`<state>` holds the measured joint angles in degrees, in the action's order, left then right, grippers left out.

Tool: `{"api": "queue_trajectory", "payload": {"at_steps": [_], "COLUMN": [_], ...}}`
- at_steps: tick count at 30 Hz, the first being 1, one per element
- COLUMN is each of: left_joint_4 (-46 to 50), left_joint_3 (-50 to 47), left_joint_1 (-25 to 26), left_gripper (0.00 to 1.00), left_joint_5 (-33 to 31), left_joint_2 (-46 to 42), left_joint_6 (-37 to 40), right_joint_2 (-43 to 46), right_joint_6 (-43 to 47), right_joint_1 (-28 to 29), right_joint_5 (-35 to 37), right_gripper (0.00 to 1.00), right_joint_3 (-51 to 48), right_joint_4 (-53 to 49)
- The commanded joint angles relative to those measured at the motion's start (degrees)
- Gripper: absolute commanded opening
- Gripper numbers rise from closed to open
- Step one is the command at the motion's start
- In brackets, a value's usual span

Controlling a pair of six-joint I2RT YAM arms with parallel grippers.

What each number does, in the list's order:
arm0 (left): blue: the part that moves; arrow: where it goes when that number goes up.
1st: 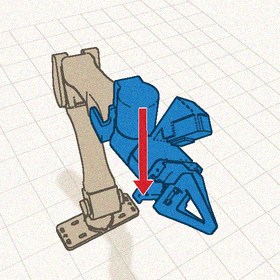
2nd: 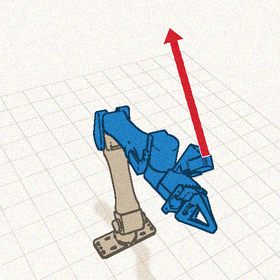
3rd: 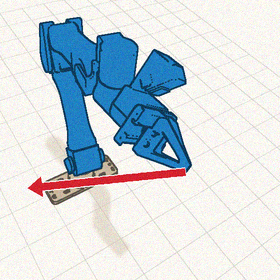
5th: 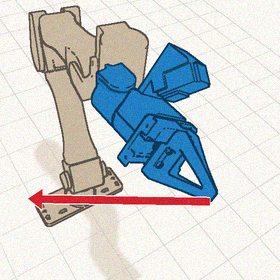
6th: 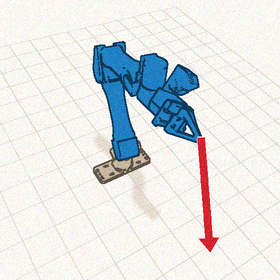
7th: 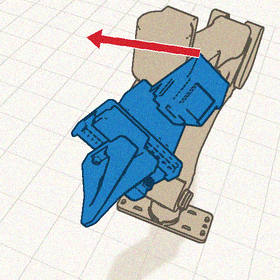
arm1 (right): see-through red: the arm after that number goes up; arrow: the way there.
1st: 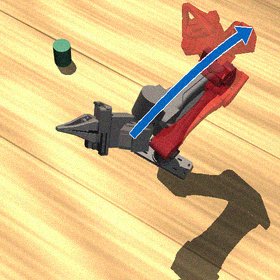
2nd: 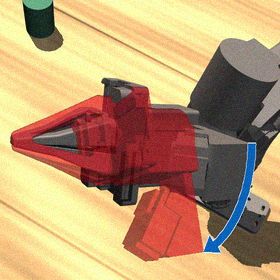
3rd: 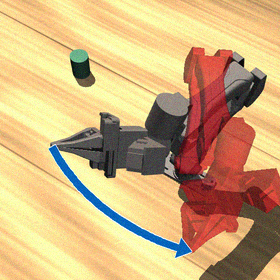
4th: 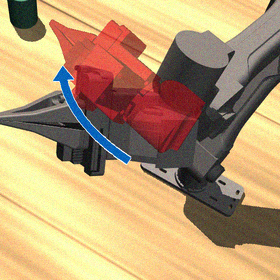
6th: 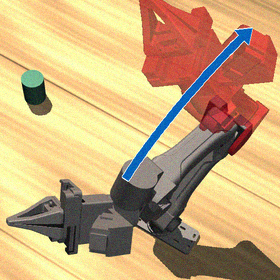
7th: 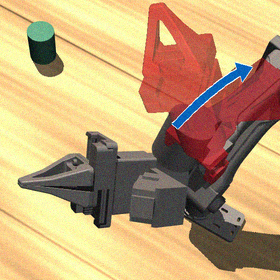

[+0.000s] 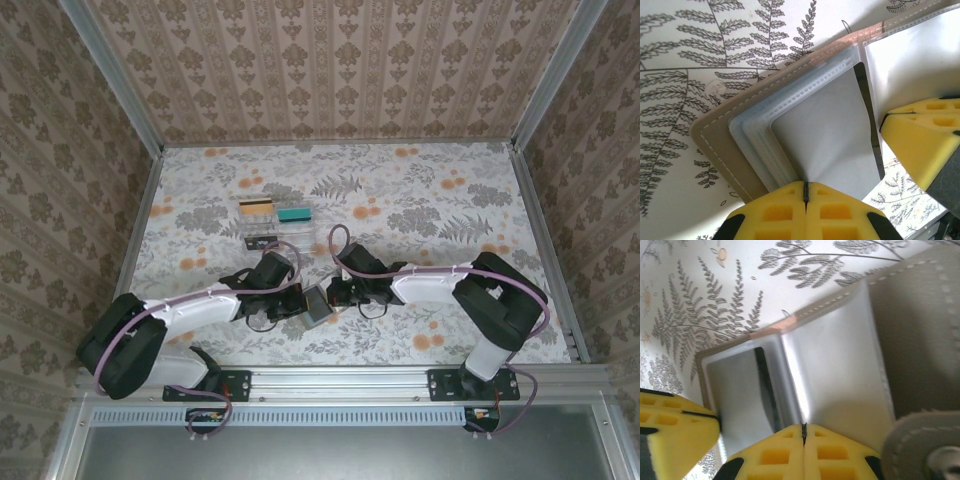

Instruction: Take the credit cards out of the card holder

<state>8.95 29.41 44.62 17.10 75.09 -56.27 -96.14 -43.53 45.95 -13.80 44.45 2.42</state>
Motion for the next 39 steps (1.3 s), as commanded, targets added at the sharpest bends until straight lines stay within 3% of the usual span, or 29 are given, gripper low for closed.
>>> {"api": "queue_trajectory", "payload": {"at_steps": [1, 6, 10, 15, 20, 27, 39], "left_joint_4": [6.7, 7.4, 9.5, 10.9, 9.8, 7.7, 8.3], "left_joint_3": [-0.7, 0.2, 2.7, 2.4, -1.1, -0.8, 4.0], "left_joint_1": [0.4, 0.3, 0.3, 0.4, 0.6, 0.4, -4.5], "left_gripper": [0.02, 0.04, 0.12, 0.19, 0.17, 0.04, 0.02], "left_joint_5": [-2.8, -2.7, -2.5, -2.8, -1.8, -2.5, -2.1], "left_joint_2": [-0.2, -0.5, -1.9, -6.6, -7.7, -2.8, 4.8], "left_joint_6": [1.7, 3.6, 6.3, 4.1, 0.7, 0.0, 6.4], "right_joint_2": [1.8, 2.1, 2.2, 3.4, 2.8, 1.2, 1.4], "right_joint_6": [-0.7, -0.7, 0.0, 2.6, 3.7, 3.9, 4.5], "right_joint_1": [-0.6, -0.8, -0.6, -0.5, -0.2, 0.6, 0.7], "right_joint_5": [1.5, 0.8, -0.2, 1.1, 0.3, -0.6, -1.0], "right_gripper": [0.0, 0.0, 0.0, 0.04, 0.05, 0.06, 0.13], "right_joint_3": [-1.3, -1.6, -1.1, 0.6, 1.8, 3.6, 4.3], "right_joint_4": [-0.7, -0.4, -1.1, -5.0, -5.7, -5.9, -7.5]}}
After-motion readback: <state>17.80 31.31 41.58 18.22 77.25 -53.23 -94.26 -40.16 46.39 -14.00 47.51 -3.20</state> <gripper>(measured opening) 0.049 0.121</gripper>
